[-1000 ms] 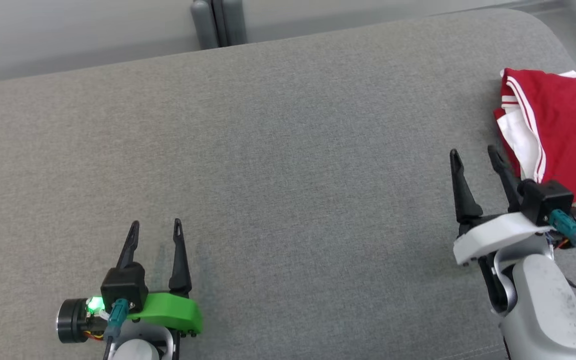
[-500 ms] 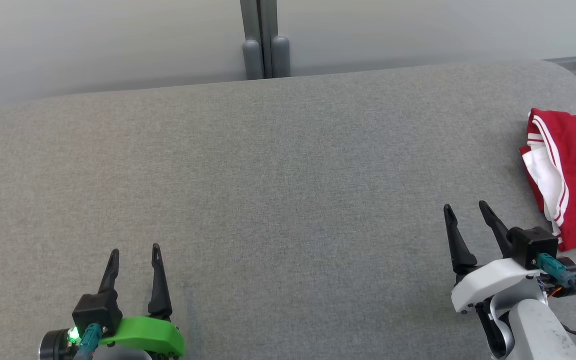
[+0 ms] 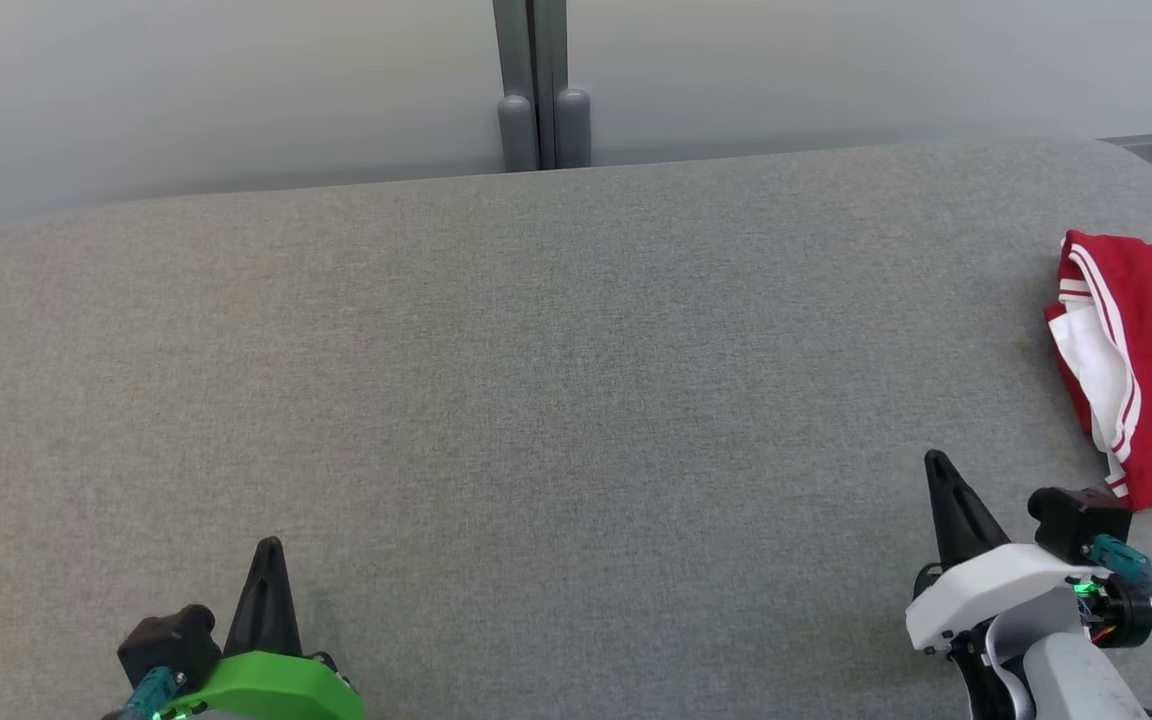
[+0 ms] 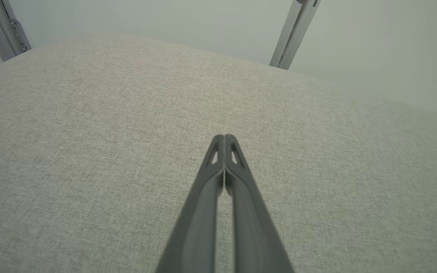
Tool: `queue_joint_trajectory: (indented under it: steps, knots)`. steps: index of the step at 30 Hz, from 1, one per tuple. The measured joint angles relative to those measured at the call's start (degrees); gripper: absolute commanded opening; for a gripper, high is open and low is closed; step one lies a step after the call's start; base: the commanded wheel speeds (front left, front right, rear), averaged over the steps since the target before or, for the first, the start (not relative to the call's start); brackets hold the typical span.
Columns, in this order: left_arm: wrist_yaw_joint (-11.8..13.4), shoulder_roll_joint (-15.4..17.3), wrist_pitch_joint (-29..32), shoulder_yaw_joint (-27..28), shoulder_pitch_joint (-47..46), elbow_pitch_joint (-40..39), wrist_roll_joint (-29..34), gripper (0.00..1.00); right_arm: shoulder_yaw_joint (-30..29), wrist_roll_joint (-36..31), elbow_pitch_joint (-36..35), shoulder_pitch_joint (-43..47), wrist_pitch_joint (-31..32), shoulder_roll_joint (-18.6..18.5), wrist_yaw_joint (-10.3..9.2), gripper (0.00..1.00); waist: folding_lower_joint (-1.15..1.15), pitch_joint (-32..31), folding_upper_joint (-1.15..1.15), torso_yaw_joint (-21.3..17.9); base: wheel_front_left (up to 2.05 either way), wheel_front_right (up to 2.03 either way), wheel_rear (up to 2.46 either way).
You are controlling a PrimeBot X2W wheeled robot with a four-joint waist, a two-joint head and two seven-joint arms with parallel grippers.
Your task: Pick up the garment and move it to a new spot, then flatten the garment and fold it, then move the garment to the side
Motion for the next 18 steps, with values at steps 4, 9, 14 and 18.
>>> queue_joint_trajectory:
  steps: [4, 9, 14, 18]
  knots:
    - [-0.32, 0.00, 1.04, 0.51, -0.05, -0.23, -4.27, 0.00, -0.07, 4.37, -0.85, 0.30, 0.97, 0.00, 0.00, 0.00, 0.00, -0.12, 0.00, -0.04, 0.00, 0.00, 0.00]
    - [-0.82, 0.00, 2.31, 1.25, -0.19, -0.56, -9.01, 0.00, -0.23, 9.50, -1.76, 0.87, 2.05, -0.02, 0.00, 0.00, 0.00, -0.27, 0.00, -0.10, 0.00, 0.00, 0.00]
    - [-1.29, 0.00, 3.53, 1.86, -0.30, -0.88, -13.61, 0.00, -0.42, 14.37, -2.61, 1.05, 3.21, -0.03, 0.00, 0.00, 0.00, -0.42, 0.00, -0.15, 0.00, 0.00, 0.00]
    - [-1.42, 0.00, 4.52, 2.27, -0.58, -1.14, -16.93, 0.00, -0.58, 17.86, -3.24, 1.12, 4.07, -0.05, 0.00, 0.00, 0.00, -0.54, 0.00, -0.19, 0.00, 0.00, 0.00]
